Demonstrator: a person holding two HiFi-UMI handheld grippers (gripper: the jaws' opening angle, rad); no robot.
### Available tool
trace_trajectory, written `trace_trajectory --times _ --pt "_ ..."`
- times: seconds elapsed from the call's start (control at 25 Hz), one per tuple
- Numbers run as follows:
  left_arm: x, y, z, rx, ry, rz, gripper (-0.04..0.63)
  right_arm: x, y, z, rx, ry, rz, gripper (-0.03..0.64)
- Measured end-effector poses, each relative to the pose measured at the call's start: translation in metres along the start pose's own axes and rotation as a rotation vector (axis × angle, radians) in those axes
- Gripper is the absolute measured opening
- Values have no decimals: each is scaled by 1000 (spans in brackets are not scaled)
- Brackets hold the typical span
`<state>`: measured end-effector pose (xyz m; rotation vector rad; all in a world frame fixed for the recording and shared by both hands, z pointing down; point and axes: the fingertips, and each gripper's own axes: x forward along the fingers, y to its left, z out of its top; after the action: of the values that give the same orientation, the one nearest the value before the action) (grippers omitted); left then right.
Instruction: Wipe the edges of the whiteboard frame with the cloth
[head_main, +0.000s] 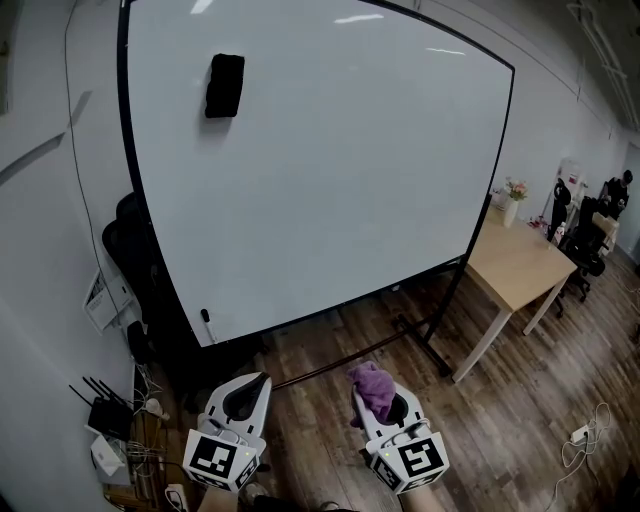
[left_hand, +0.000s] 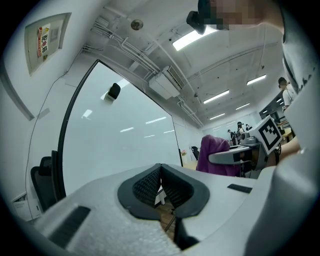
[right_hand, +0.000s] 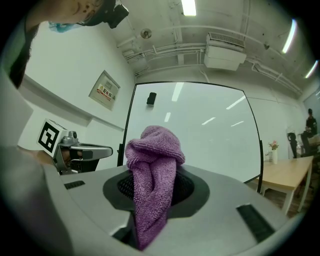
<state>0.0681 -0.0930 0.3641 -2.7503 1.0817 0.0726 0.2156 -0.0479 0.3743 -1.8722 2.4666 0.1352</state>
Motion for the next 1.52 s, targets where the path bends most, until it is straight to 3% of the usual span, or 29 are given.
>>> trace_trajectory --times 0.64,1.52 --pt "11 -22 0 -4 1 -32 17 -15 -11 -5 -23 24 -9 106" --pt "17 -19 -7 -15 12 -22 17 -9 -13 -9 -18 17 -3 106"
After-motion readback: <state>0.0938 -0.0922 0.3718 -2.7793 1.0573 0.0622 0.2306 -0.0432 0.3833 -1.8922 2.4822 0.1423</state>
